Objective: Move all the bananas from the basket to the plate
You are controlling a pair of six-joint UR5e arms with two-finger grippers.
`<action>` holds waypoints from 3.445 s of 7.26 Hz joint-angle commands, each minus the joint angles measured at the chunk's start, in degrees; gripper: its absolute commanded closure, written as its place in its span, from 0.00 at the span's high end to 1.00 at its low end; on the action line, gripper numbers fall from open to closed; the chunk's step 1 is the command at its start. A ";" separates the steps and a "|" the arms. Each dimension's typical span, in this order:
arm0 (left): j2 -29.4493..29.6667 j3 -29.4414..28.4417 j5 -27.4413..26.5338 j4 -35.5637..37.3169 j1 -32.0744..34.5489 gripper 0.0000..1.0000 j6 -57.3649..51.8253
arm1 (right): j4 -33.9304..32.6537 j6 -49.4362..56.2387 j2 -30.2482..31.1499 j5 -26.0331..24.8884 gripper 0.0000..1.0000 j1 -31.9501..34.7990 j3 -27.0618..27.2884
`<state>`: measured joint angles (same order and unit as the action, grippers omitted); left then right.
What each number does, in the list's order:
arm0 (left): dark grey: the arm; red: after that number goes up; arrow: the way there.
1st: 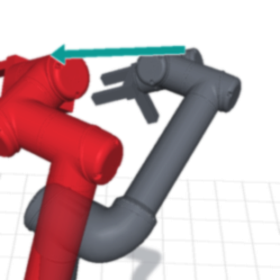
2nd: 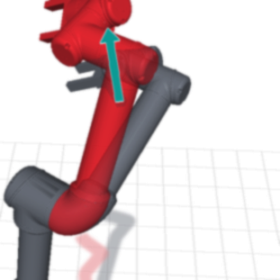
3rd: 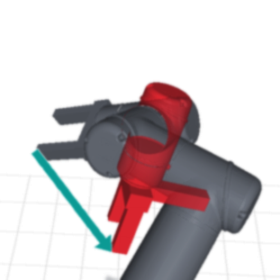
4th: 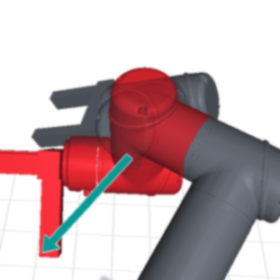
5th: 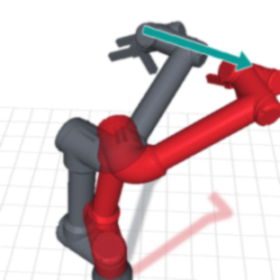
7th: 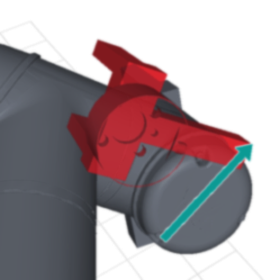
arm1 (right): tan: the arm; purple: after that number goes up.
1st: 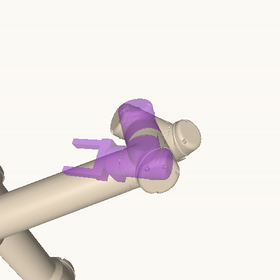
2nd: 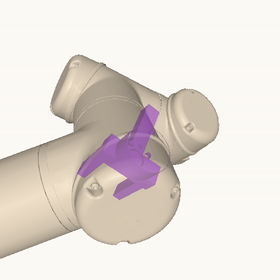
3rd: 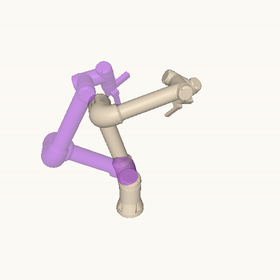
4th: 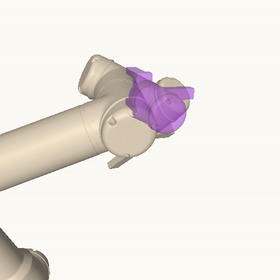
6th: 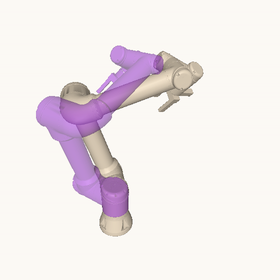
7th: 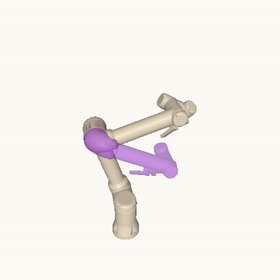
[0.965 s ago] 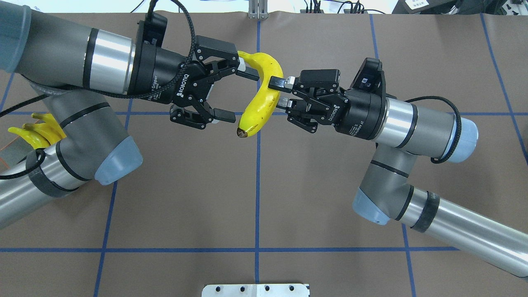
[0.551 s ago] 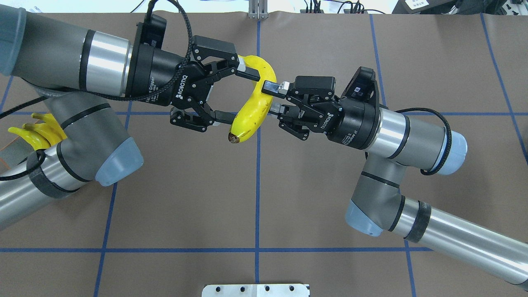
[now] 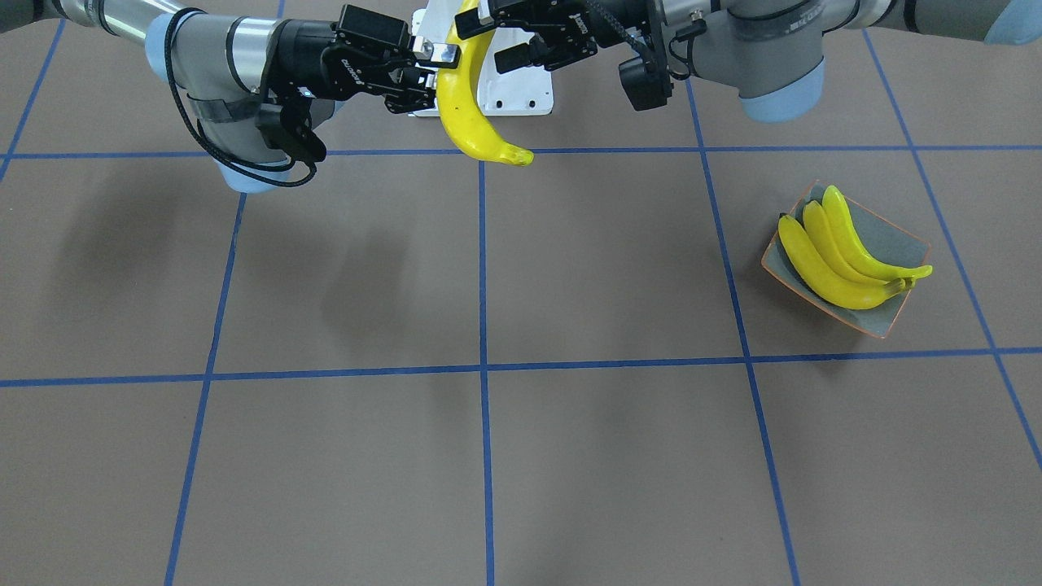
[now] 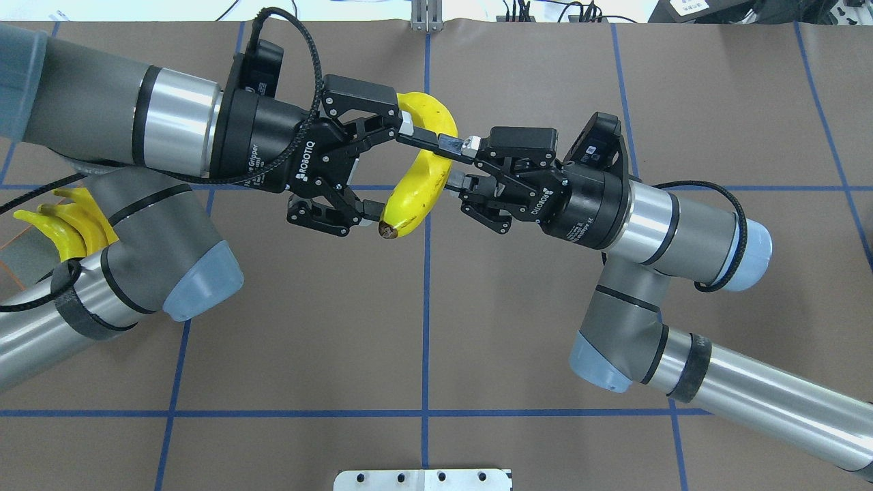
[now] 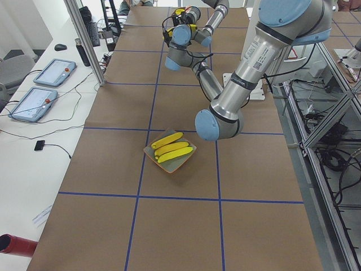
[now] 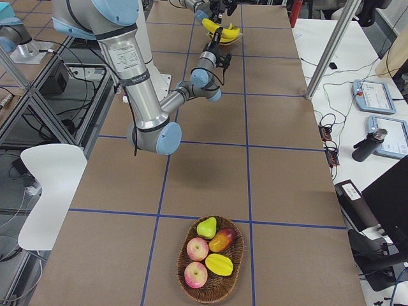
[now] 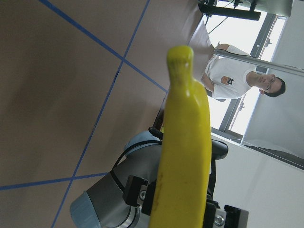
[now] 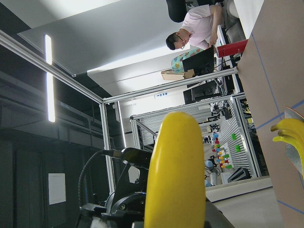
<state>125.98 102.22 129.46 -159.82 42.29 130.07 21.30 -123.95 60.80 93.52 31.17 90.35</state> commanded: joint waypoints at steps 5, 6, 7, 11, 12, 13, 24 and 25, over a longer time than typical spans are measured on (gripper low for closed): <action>0.23 0.61 0.00 -0.84 -0.63 0.64 0.01 | 0.41 -0.06 0.02 -0.01 0.00 -0.24 0.00; 0.23 0.61 0.00 -0.85 -0.72 0.52 0.01 | 0.50 -0.06 0.02 -0.01 0.00 -0.24 0.00; 0.23 0.70 0.00 -0.93 -0.72 0.01 0.01 | 0.50 -0.06 0.11 0.08 0.00 -0.24 0.00; -0.39 0.70 0.00 -1.72 -0.63 0.00 -0.08 | 1.46 0.11 0.63 -0.27 1.00 -0.06 0.27; -0.82 1.05 0.00 -1.73 -0.37 0.00 -0.43 | 2.16 0.29 1.60 -0.18 1.00 0.11 0.35; -2.31 0.96 0.00 -1.38 -0.20 0.00 -0.61 | 2.69 0.72 3.35 -0.18 1.00 0.64 0.53; -47.64 5.27 -2.96 4.32 13.96 0.00 -30.96 | -11.69 33.57 17.94 12.44 1.00 12.04 -8.43; -48.63 5.53 -4.55 8.25 13.70 0.00 -34.06 | -13.72 37.25 19.61 13.26 1.00 12.94 -8.17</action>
<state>79.52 107.55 127.00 -155.44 56.09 101.16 10.45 -90.94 78.48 104.48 42.09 81.97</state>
